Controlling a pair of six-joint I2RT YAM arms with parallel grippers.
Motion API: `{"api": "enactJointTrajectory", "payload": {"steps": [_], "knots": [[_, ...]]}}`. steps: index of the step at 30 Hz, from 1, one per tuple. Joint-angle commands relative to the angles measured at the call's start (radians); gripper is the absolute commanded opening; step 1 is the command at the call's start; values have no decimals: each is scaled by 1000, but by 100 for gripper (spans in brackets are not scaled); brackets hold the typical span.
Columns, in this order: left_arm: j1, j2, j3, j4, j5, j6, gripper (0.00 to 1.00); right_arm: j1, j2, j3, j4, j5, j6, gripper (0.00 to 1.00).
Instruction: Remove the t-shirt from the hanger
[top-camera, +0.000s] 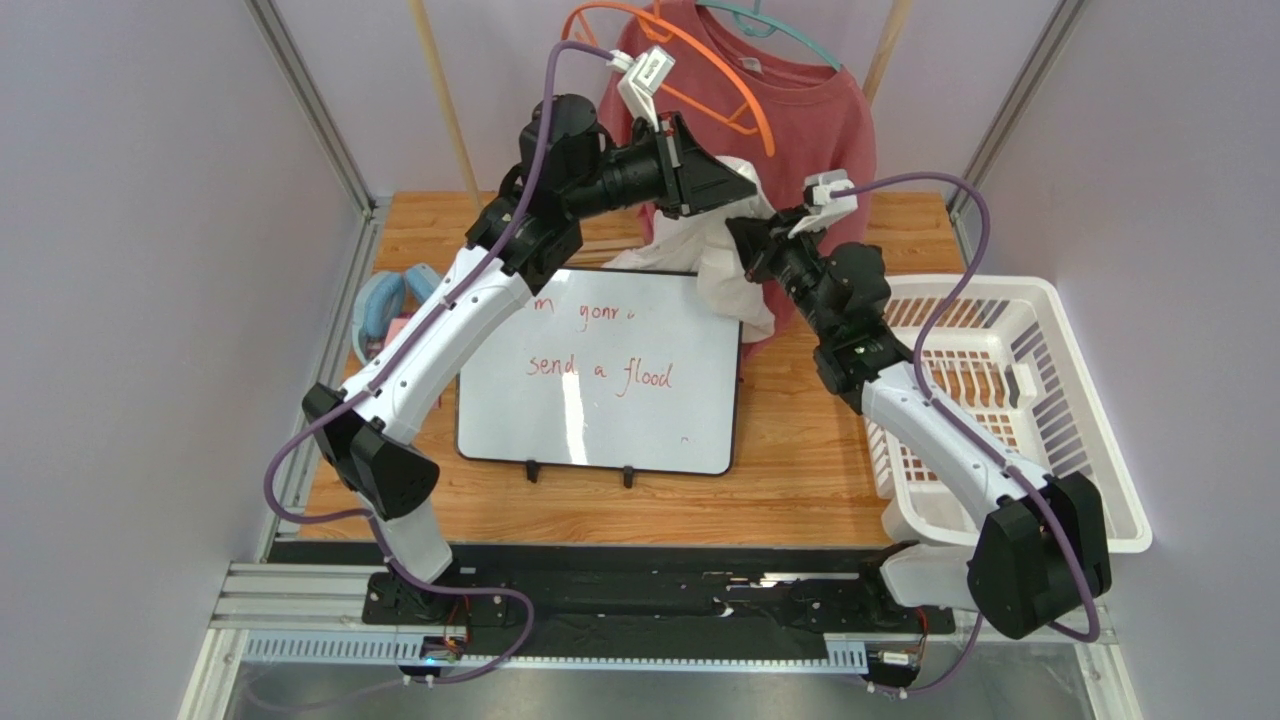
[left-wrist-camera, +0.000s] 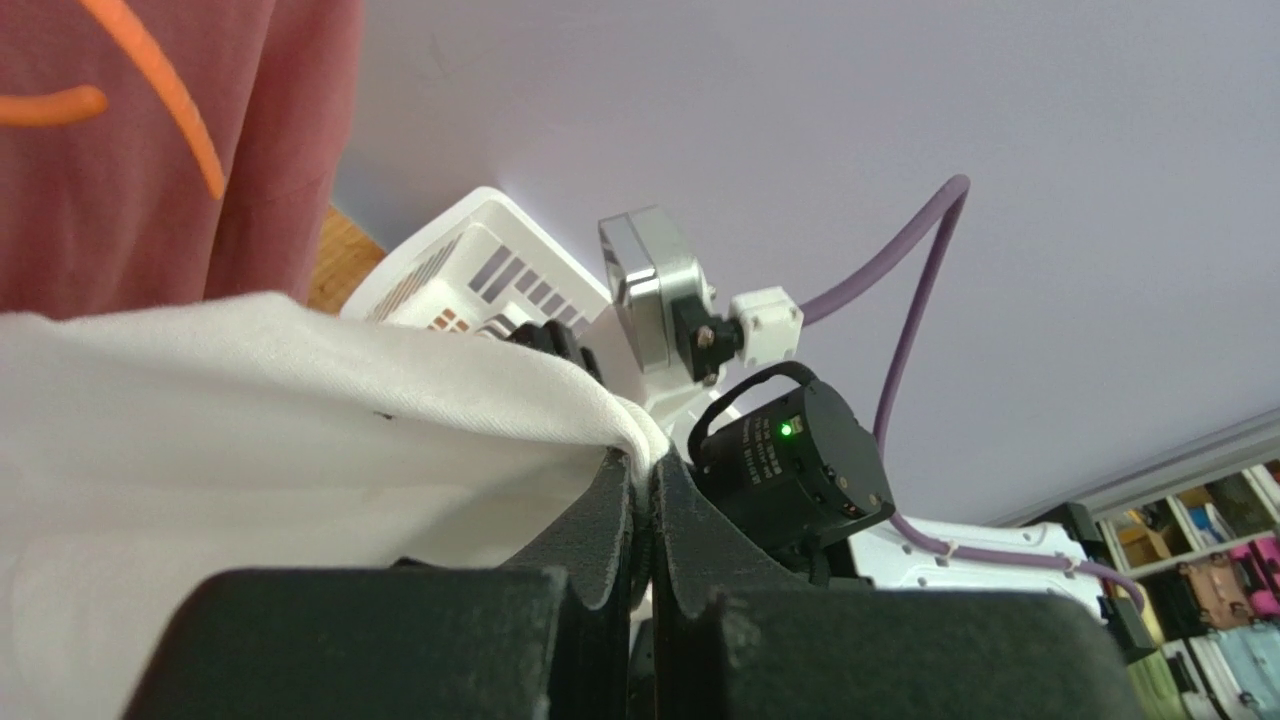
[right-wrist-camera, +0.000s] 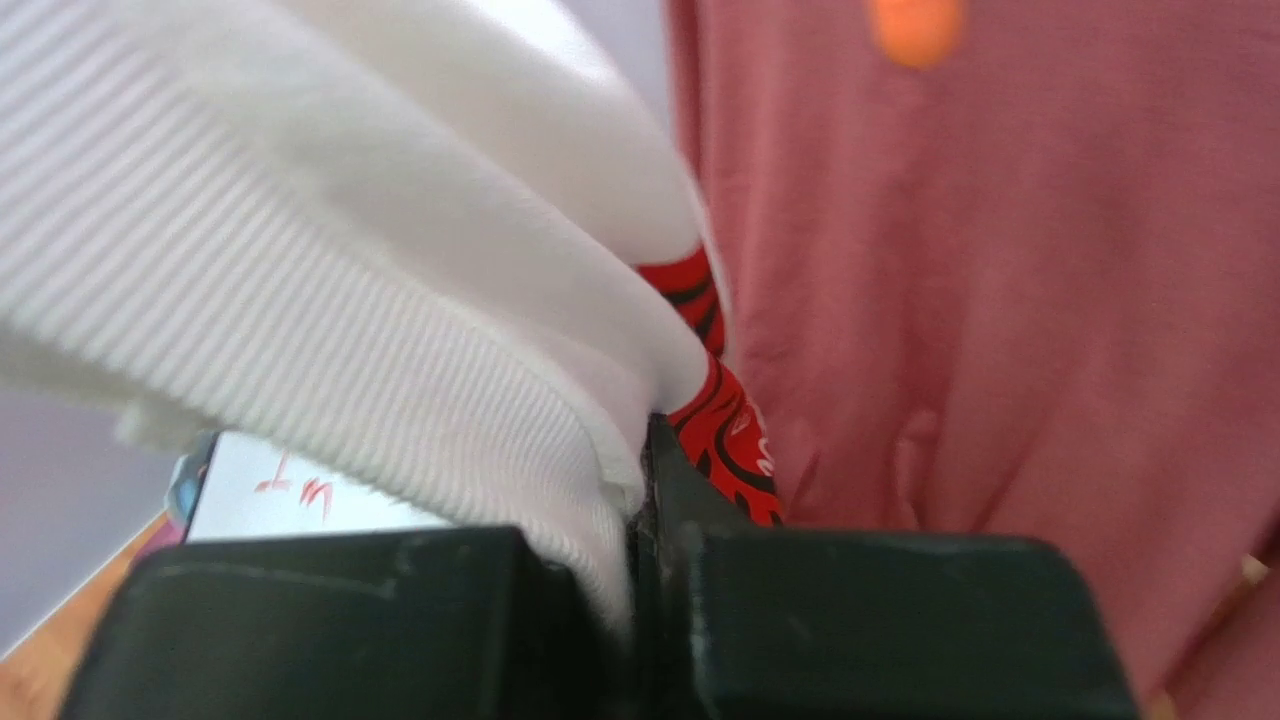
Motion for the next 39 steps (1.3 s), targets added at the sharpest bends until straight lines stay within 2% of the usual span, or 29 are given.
{"api": "enactJointTrajectory", "payload": {"steps": [1,3,4,7,10,17,25,30,39], "knots": [[-13,-60,22,-19,-21,50,0,-14,-22,64,-44,433,89,0],[-13,-94,-18,-49,-72,93,9,-42,-42,76,-81,475,168,0],[-11,-132,-68,-61,-122,127,22,-80,-62,82,-112,457,192,0],[-6,-202,-163,-84,-216,191,43,-135,-84,127,-184,423,225,0],[4,-245,-208,-143,-273,237,50,-175,-101,205,-271,359,188,0],[15,-382,-363,-144,-289,276,51,-252,-183,349,-440,267,125,0],[17,-575,-581,-118,-201,236,48,-276,-257,533,-578,201,110,0],[15,-726,-757,-110,-224,209,48,-279,-250,661,-612,220,61,0],[15,-922,-869,-190,-287,202,48,-278,-112,1029,-676,355,-97,0]]}}
